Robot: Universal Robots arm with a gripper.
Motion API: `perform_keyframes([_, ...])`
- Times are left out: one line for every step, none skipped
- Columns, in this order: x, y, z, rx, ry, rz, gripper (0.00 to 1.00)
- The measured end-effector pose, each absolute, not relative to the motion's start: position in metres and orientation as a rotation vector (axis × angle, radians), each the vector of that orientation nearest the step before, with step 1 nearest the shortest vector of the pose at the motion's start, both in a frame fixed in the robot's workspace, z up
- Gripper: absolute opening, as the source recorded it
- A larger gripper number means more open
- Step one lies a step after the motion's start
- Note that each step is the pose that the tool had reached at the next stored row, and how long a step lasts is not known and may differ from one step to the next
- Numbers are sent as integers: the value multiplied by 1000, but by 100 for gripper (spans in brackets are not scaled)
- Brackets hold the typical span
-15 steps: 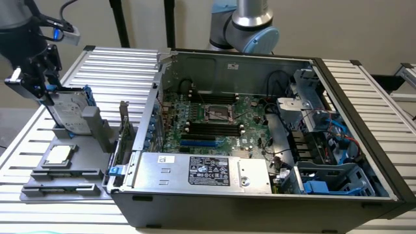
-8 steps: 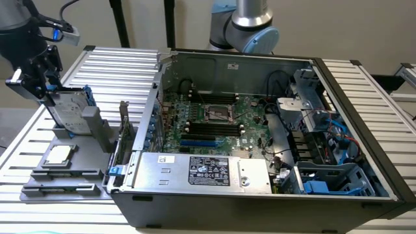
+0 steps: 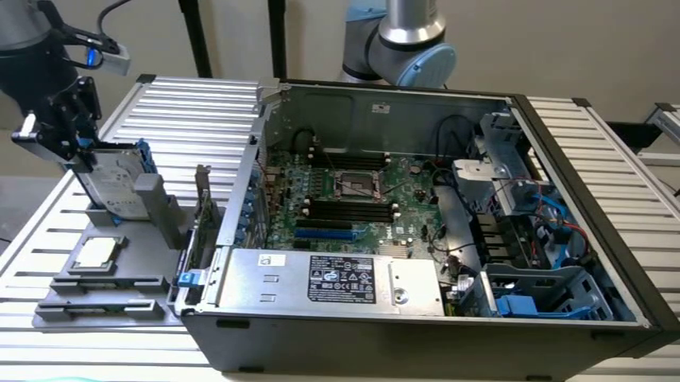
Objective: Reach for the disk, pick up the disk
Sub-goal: 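Pick up the disk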
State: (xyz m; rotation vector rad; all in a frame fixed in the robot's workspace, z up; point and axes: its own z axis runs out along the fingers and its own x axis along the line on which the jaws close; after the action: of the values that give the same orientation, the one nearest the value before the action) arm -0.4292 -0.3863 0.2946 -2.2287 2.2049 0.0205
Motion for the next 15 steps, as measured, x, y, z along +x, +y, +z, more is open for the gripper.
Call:
perform_keyframes([-429, -386, 294, -2229, 2205, 20, 52])
perform_keyframes([-429, -386, 294, -2229, 2205, 20, 45])
perform_keyframes([-429, -386, 294, -2229, 2205, 20, 45])
perform_keyframes([-429, -386, 294, -2229, 2205, 20, 45])
perform_keyframes([-429, -386, 294, -2229, 2205, 20, 45])
perform_keyframes([-429, -386, 293, -2229, 2205, 19, 45])
perform_keyframes([-429, -386, 293, -2229, 2206, 19, 45])
perform_keyframes([-429, -386, 293, -2230, 2206, 19, 45])
perform_keyframes([-429, -386, 293, -2230, 2206, 18, 45])
perform_keyframes([-429, -386, 293, -2230, 2206, 18, 45])
perform_keyframes([-429, -386, 293, -2230, 2206, 18, 43])
perform_keyframes([-429, -386, 293, -2230, 2206, 18, 43])
perform_keyframes([-429, -386, 293, -2230, 2206, 18, 36])
perform_keyframes([-429, -386, 293, -2230, 2206, 18, 33])
perform_keyframes([-429, -386, 293, -2230, 2206, 17, 33])
